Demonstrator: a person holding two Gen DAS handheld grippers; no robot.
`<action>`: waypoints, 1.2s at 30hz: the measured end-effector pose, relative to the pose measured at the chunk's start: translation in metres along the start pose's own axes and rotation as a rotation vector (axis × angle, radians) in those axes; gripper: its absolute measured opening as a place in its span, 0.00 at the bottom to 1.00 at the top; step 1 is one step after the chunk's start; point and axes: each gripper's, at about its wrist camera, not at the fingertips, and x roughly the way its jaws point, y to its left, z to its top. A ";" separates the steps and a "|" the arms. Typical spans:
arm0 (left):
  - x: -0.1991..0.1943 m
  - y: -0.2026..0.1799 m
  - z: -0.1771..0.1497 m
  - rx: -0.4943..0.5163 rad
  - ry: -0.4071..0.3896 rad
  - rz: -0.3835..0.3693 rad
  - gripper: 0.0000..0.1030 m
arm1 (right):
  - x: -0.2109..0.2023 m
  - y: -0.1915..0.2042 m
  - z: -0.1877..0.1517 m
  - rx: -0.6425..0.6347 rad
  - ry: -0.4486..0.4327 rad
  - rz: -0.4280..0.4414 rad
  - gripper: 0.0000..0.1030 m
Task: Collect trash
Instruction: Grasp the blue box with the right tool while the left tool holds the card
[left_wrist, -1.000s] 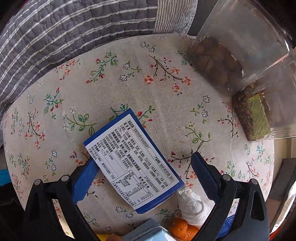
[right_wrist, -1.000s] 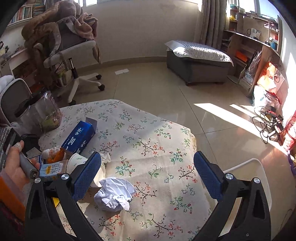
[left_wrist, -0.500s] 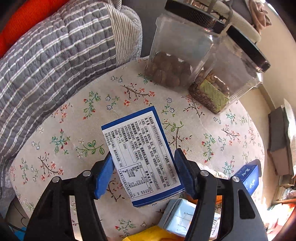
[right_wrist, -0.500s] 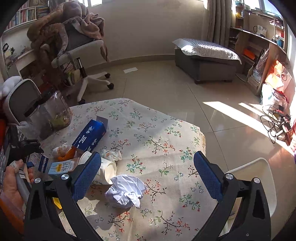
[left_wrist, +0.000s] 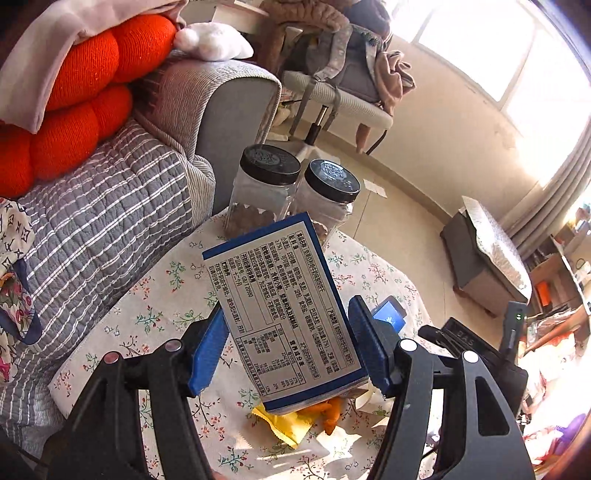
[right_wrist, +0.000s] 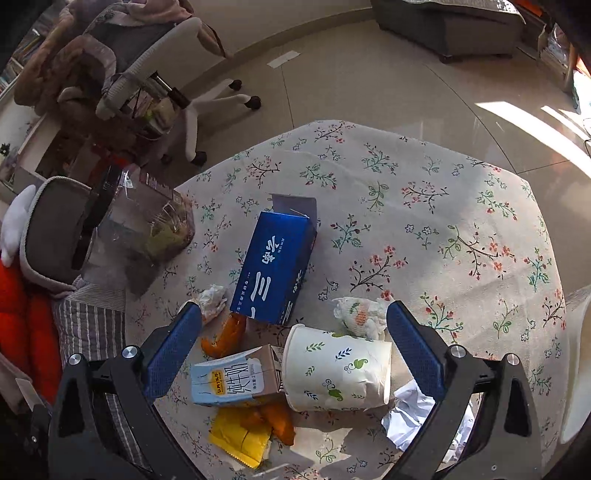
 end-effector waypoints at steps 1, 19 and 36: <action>-0.002 0.000 0.002 0.008 -0.015 0.003 0.62 | 0.010 0.005 0.003 0.009 0.004 -0.017 0.93; 0.014 0.028 0.005 -0.001 0.012 0.067 0.62 | 0.097 0.031 0.012 0.030 0.061 -0.139 0.55; 0.010 0.037 0.006 -0.008 -0.010 0.083 0.62 | -0.044 0.046 -0.014 -0.156 -0.175 0.060 0.51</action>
